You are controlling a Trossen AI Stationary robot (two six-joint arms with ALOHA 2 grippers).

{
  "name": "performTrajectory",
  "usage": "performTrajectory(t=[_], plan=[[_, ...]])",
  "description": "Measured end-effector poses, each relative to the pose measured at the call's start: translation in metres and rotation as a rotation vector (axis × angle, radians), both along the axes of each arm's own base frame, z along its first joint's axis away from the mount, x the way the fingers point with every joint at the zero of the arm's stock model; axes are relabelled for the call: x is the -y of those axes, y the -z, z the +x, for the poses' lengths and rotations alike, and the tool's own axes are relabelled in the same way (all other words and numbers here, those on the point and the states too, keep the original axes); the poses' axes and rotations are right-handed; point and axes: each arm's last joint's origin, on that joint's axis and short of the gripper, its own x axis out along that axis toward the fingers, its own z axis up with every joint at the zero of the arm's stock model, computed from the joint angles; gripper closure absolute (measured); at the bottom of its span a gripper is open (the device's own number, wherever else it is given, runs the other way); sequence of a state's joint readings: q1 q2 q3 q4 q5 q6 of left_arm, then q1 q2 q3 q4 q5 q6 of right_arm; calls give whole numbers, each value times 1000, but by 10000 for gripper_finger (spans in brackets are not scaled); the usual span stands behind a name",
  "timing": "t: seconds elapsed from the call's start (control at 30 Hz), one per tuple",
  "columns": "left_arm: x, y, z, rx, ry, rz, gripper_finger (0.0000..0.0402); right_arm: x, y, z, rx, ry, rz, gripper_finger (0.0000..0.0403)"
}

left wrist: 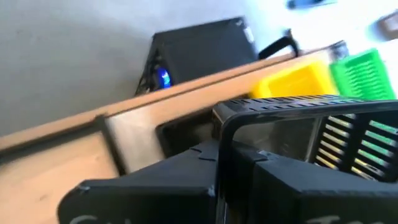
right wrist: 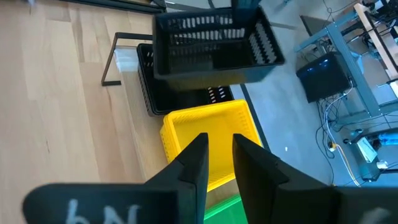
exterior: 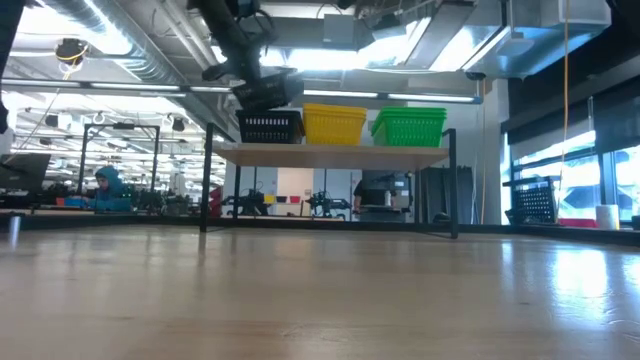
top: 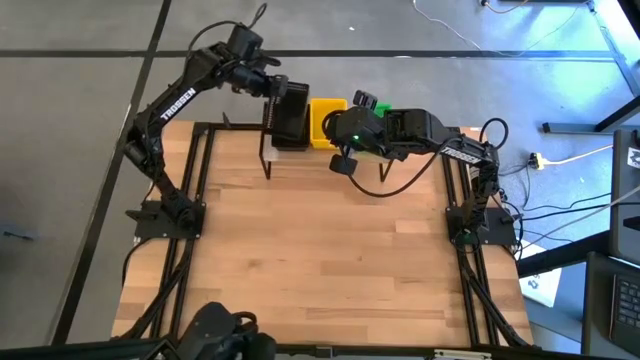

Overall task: Stack baskets on shelf by color
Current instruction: Stack the black bin on top of the other black bins on the shelf

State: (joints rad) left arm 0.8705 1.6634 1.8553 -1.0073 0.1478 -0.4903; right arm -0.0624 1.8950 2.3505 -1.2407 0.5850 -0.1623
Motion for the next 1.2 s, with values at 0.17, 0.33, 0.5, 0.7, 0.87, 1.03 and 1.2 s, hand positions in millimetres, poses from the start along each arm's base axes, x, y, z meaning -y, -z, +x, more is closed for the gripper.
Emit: performTrajectory(t=[0.17,0.33,0.5,0.7,0.87,1.03,1.2], plan=[[0,-2,4,61,36,-11,401,0,0,0,0,0,0,327],[3,0,5,27,35,-15,401,3,0,0,0,9,0,327],[4,2,3,-11,19,-24,401,10,0,-1,0,27,0,327],[6,5,2,-57,12,-27,401,13,0,-2,1,34,0,327],[5,5,1,-61,2,-21,401,12,0,-1,1,33,0,327],[6,4,2,-42,14,-33,401,12,0,-1,1,33,0,327],[7,6,2,-43,-6,-64,401,12,0,-1,-1,31,-1,327]])
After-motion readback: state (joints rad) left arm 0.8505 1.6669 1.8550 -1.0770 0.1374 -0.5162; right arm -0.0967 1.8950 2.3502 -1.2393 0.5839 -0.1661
